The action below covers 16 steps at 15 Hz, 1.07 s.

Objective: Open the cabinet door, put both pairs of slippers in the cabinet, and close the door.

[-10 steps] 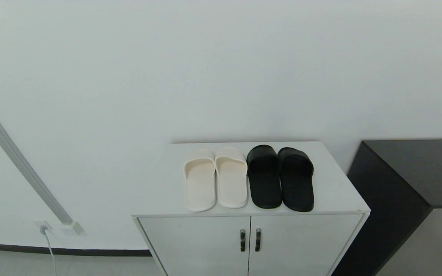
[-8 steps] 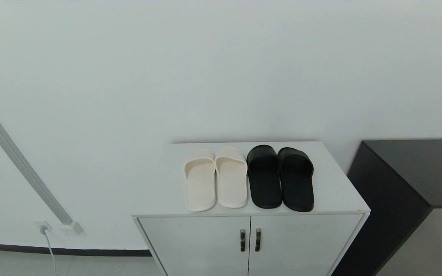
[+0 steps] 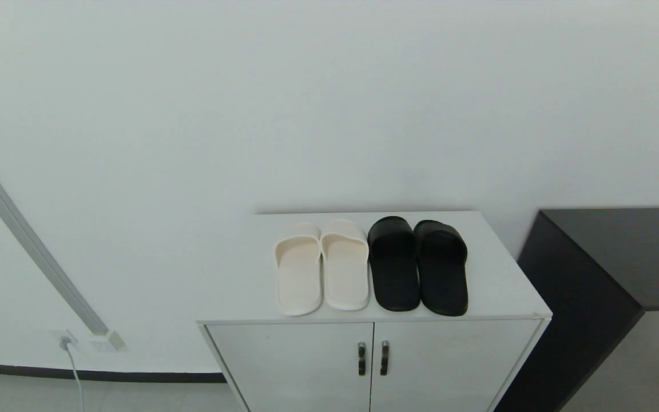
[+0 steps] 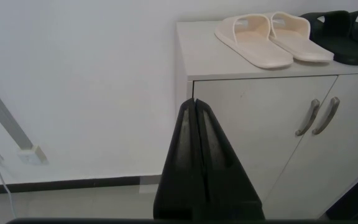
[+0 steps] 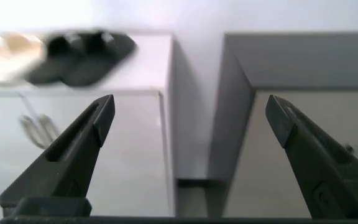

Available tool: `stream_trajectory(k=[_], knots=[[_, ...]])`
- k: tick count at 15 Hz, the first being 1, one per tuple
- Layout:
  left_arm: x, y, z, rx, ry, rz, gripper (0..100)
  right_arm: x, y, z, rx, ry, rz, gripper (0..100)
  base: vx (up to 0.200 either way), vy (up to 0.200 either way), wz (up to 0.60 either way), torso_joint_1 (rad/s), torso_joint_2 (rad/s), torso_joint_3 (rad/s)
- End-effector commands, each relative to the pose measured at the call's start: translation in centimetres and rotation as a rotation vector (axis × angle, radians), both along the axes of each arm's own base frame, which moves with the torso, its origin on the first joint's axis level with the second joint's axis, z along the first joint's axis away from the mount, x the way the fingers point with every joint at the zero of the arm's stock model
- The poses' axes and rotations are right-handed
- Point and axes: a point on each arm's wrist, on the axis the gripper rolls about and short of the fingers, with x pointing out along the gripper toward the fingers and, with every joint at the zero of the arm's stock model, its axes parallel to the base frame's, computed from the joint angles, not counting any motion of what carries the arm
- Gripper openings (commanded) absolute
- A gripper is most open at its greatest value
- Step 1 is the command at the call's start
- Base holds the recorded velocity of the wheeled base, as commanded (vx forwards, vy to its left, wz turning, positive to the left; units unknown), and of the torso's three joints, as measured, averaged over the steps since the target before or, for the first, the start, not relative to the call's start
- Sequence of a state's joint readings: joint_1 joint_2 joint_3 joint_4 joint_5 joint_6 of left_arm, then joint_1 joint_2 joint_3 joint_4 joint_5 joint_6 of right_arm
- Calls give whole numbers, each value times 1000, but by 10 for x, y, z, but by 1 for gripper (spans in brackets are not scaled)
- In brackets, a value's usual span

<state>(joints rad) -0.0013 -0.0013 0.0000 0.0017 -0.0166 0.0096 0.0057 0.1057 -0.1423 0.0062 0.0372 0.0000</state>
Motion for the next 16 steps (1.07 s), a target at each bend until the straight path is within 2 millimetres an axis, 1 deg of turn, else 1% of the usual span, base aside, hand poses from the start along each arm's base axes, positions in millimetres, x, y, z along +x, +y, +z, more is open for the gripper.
stream_trajectory(k=[1, 2, 4, 5, 6, 7, 9, 10, 11, 13, 14, 16], knots=[[0, 0, 0, 1, 1, 1, 0, 49, 3, 46, -18, 260, 119, 100, 0, 0, 0, 0, 0, 0], [0, 0, 0, 0, 1, -1, 0, 65, 5, 45, -20, 327, 156, 100, 0, 0, 0, 0, 0, 0], [0, 0, 0, 3, 1, -1, 0, 94, 14, 52, -31, 366, 250, 100, 0, 0, 0, 0, 0, 0], [0, 0, 0, 3, 1, 1, 0, 108, 21, 56, -43, 400, 269, 100, 0, 0, 0, 0, 0, 0], [0, 0, 0, 1, 1, -1, 0, 124, 33, 64, -33, 432, 283, 100, 0, 0, 0, 0, 0, 0], [0, 0, 0, 1, 1, 1, 0, 133, 49, 72, 5, 439, 311, 100, 0, 0, 0, 0, 0, 0], [0, 0, 0, 3, 1, -1, 0, 143, 87, 93, 89, 412, 362, 100, 0, 0, 0, 0, 0, 0], [0, 0, 0, 3, 1, -1, 0, 146, 95, 97, 92, 411, 365, 100, 0, 0, 0, 0, 0, 0], [0, 0, 0, 3, 1, -1, 0, 160, 111, 101, 83, 421, 353, 100, 0, 0, 0, 0, 0, 0], [0, 0, 0, 3, 1, -2, 0, 179, 131, 100, 78, 427, 349, 100, 0, 0, 0, 0, 0, 0], [0, 0, 0, 3, 1, 1, 0, 191, 140, 94, 73, 428, 323, 100, 0, 0, 0, 0, 0, 0], [0, 0, 0, 3, 1, -2, 0, 212, 162, 81, 117, 417, 262, 100, 0, 0, 0, 0, 0, 0]])
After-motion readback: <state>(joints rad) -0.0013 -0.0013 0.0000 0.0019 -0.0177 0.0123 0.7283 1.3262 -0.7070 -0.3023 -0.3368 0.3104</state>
